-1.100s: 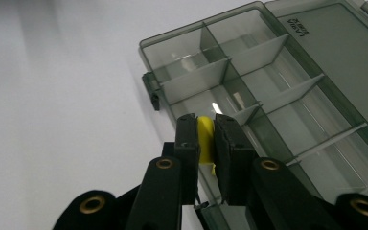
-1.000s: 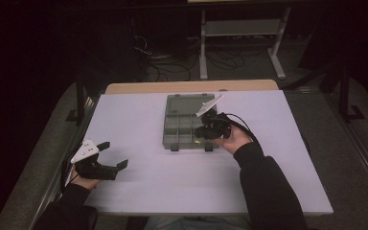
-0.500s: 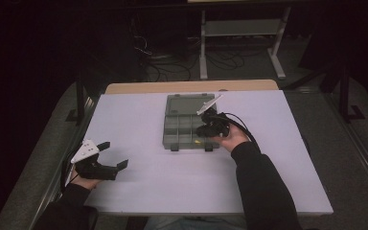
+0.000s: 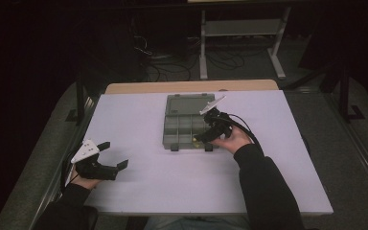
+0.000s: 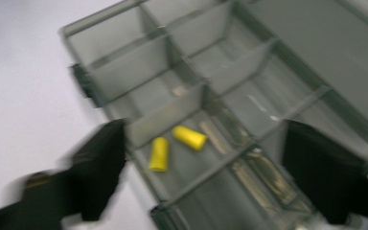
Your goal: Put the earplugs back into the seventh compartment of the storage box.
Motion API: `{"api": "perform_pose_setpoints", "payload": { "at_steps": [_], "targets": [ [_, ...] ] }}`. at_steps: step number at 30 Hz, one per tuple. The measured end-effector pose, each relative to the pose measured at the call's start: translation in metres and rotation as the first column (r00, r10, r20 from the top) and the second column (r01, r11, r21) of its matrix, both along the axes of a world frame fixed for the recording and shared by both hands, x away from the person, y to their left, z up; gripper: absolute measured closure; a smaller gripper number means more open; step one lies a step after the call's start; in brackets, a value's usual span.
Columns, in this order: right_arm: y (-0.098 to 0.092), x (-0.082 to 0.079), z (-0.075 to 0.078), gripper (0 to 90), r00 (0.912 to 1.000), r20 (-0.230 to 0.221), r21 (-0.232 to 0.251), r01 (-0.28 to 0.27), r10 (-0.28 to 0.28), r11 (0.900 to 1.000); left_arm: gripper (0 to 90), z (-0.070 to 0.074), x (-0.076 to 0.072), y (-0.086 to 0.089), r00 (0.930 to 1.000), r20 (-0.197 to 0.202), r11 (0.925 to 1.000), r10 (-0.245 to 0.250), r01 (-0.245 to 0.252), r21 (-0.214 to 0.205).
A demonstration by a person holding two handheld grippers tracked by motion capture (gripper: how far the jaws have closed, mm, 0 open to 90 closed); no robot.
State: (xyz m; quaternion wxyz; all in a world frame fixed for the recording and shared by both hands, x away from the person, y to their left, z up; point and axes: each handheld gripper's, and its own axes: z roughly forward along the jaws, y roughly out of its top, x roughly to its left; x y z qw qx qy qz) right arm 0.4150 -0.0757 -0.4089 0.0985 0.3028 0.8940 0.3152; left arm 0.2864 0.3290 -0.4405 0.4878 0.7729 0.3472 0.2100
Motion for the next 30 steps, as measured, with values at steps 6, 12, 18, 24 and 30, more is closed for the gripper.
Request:
{"api": "perform_pose_setpoints", "payload": {
  "at_steps": [6,12,18,24,30],
  "targets": [
    [-0.014,-0.003,0.001,0.3,1.0,-0.004,0.033,0.006,-0.006,0.9994,0.0,0.0,0.0,0.0,1.0,-0.001,1.0,0.001,-0.001,0.0],
    [-0.026,-0.012,0.006,0.0,0.9997,0.02,0.041,0.012,-0.013,0.9991,0.0,0.0,0.0,0.0,1.0,0.0,1.0,0.001,-0.001,0.001],
    [-0.038,-0.023,0.012,0.0,0.9991,0.036,0.046,0.022,-0.024,0.9987,0.0,0.0,0.0,0.0,1.0,-0.003,1.0,0.001,-0.001,0.003],
    [-0.048,-0.035,0.018,0.0,0.9984,0.05,0.083,0.019,-0.024,0.9964,0.0,0.0,0.0,0.0,1.0,-0.004,1.0,0.0,0.0,0.004],
    [-0.06,-0.046,0.02,0.0,0.9969,0.06,0.117,0.044,-0.051,0.9922,0.0,0.0,0.0,-0.001,1.0,-0.004,1.0,0.0,0.0,0.003]
  ]
}}
